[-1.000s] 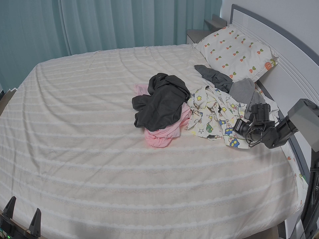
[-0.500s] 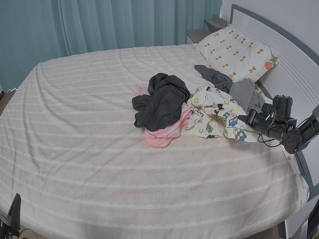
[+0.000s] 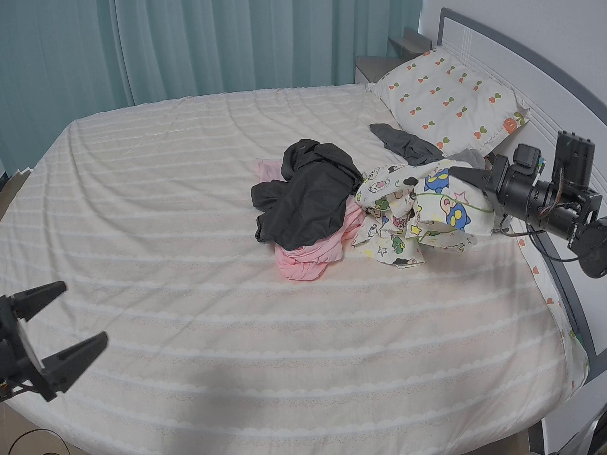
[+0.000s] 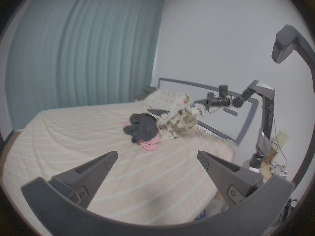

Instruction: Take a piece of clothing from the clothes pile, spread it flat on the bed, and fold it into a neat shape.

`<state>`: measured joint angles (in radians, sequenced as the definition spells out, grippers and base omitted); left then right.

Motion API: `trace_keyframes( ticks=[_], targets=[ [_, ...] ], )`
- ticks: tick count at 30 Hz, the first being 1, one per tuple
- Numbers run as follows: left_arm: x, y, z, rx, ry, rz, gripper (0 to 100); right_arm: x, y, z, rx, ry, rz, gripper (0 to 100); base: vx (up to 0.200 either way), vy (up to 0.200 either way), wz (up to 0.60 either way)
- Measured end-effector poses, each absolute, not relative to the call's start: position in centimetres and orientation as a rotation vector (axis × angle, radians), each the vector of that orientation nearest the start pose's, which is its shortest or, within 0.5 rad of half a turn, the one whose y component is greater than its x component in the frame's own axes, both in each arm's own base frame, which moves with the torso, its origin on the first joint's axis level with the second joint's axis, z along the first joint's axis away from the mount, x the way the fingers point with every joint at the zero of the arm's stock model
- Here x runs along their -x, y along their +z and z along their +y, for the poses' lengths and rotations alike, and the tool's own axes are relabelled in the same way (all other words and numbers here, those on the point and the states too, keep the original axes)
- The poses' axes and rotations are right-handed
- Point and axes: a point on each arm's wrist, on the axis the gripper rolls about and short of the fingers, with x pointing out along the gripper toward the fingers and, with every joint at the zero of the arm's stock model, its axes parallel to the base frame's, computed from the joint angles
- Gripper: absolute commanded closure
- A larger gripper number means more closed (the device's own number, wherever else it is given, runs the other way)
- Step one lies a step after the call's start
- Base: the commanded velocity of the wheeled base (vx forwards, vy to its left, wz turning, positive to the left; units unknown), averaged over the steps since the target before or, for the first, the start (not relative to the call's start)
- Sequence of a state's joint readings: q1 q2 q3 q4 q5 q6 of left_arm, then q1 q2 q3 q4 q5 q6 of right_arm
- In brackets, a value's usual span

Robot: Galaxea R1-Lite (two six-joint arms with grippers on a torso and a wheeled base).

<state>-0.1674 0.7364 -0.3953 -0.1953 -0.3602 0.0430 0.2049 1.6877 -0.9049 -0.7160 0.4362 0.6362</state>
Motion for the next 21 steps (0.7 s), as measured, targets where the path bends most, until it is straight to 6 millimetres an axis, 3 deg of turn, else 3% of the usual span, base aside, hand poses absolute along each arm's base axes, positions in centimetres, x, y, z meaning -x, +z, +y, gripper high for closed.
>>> trace_keyframes(
  ticks=[8, 12, 17, 21],
  targets=[
    [-13.6, 18.4, -5.9, -0.054, -0.743, 0.245, 0, -27.3, 28.8, 9.6, -0.609, 0.777, 0.183, 100, 0.000, 0.000, 0.00],
    [-16.7, 16.7, -8.5, -0.069, -0.817, 0.246, 0, -25.5, 32.6, 11.0, -0.602, 0.875, 0.131, 100, 0.000, 0.000, 0.00],
    [-18.6, 14.1, -11.9, -0.067, -0.874, 0.276, 0, -23.4, 36.6, 12.3, -0.598, 0.976, 0.066, 100, 0.000, 0.000, 0.00],
    [-18.7, 13.3, -14.4, -0.020, -0.867, 0.275, 0, -22.5, 38.0, 12.9, -0.599, 1.018, 0.043, 100, 0.000, 0.000, 0.00]
  ],
)
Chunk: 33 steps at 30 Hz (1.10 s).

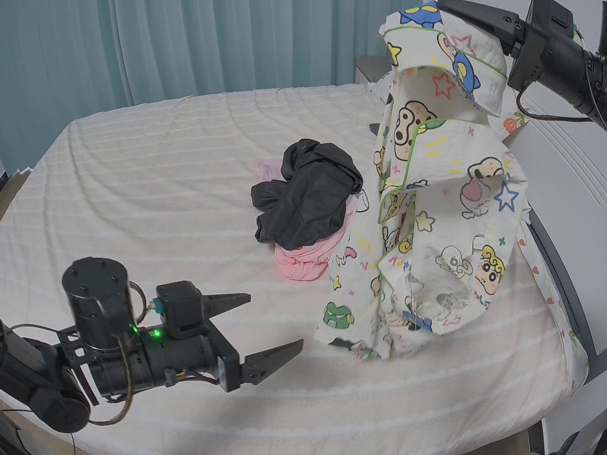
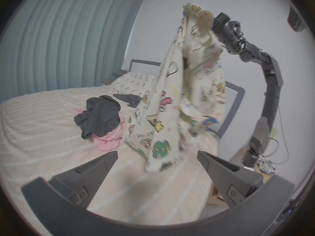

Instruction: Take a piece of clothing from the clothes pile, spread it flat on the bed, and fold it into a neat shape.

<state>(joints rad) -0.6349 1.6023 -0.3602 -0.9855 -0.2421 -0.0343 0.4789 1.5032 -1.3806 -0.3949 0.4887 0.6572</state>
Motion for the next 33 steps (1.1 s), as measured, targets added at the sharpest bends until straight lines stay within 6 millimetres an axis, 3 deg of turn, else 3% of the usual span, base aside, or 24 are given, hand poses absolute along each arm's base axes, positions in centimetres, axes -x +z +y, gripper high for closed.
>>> trace_keyframes(
  ticks=[8, 15, 26, 33],
  targets=[
    [-19.0, 12.6, -17.9, 0.041, -0.756, 0.194, 0, -21.7, 38.8, 13.6, -0.602, 1.055, 0.035, 100, 0.000, 0.000, 0.00],
    [-19.6, 11.7, -19.1, 0.028, -0.755, 0.212, 0, -21.4, 39.2, 13.7, -0.603, 1.066, 0.023, 100, 0.000, 0.000, 0.00],
    [-23.6, 11.2, -18.9, -0.028, -0.598, 0.044, 0, -21.0, 39.4, 13.9, -0.603, 1.078, 0.033, 100, 0.000, 0.000, 0.00],
    [-25.2, 9.8, -19.4, 0.001, -0.578, 0.067, 0, -21.0, 39.4, 14.0, -0.603, 1.081, 0.035, 100, 0.000, 0.000, 0.00]
  ],
)
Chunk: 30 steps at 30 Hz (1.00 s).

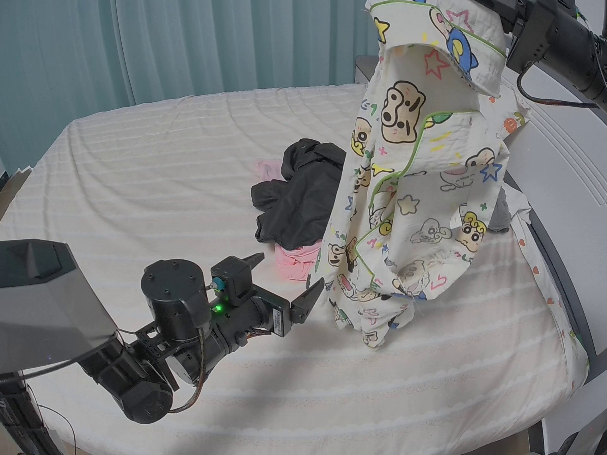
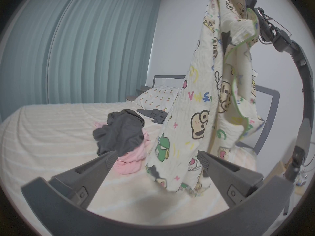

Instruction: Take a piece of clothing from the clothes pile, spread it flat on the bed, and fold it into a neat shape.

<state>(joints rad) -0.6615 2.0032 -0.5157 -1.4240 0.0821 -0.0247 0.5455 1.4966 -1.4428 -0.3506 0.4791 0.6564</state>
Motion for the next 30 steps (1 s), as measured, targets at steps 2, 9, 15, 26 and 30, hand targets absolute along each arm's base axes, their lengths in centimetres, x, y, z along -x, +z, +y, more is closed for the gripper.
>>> trace_keyframes(
  ticks=[2, 9, 15, 26, 30],
  targets=[
    [-25.1, 9.6, -19.8, 0.034, -0.592, 0.082, 0, -21.0, 39.5, 14.0, -0.603, 1.081, 0.033, 100, 0.000, 0.000, 0.00],
    [-24.9, 9.2, -21.0, 0.075, -0.624, 0.100, 0, -21.1, 39.6, 13.9, -0.603, 1.075, 0.043, 100, 0.000, 0.000, 0.00],
    [-26.4, 9.3, -21.9, 0.092, -0.618, 0.065, 0, -21.1, 39.6, 14.0, -0.603, 1.078, 0.044, 100, 0.000, 0.000, 0.00],
    [-30.1, 8.0, -23.6, 0.110, -0.597, 0.032, 100, -20.8, 39.6, 13.9, -0.603, 1.077, 0.056, 100, 0.000, 0.000, 0.00],
    [-30.4, 7.9, -23.9, 0.115, -0.596, 0.027, 100, -20.6, 39.8, 13.7, -0.603, 1.075, 0.048, 100, 0.000, 0.000, 0.00]
  ],
)
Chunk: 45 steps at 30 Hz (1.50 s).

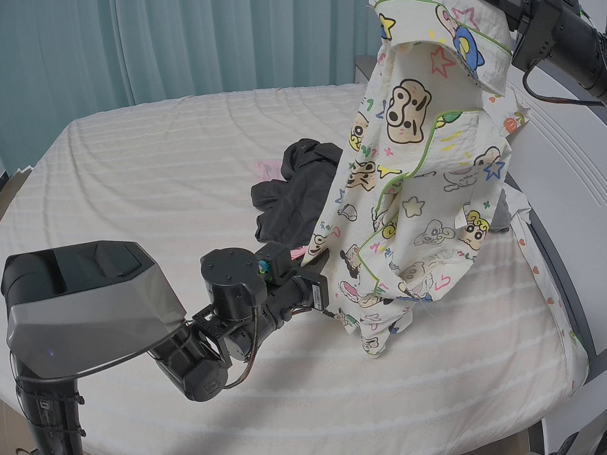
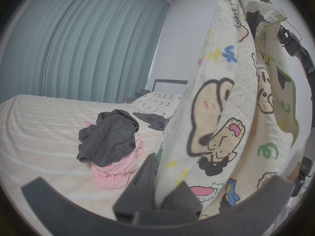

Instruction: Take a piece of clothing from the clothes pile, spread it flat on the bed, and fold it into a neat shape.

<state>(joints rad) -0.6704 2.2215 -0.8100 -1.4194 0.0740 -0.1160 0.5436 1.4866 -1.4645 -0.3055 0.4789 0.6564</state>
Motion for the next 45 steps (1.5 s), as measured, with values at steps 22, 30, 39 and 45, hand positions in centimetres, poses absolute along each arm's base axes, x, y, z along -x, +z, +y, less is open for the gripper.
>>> trace_keyframes(
  ticks=[22, 30, 39, 45],
  targets=[
    [-26.2, 17.3, -18.4, 0.203, -0.469, -0.175, 100, -21.8, 38.6, 8.6, -0.598, 0.860, 0.040, 100, 0.000, 0.000, 0.00],
    [-26.0, 21.8, -13.3, 0.169, -0.259, -0.299, 100, -23.7, 38.1, 5.7, -0.594, 0.721, 0.019, 100, 0.000, 0.000, 0.00],
    [-24.6, 27.9, -10.7, 0.167, -0.136, -0.379, 100, -25.0, 38.1, 4.3, -0.586, 0.658, -0.002, 100, 0.000, 0.000, 0.00],
    [-22.7, 32.1, -9.7, 0.173, -0.114, -0.422, 100, -24.8, 38.2, 4.2, -0.579, 0.657, -0.007, 100, 0.000, 0.000, 0.00]
  ],
)
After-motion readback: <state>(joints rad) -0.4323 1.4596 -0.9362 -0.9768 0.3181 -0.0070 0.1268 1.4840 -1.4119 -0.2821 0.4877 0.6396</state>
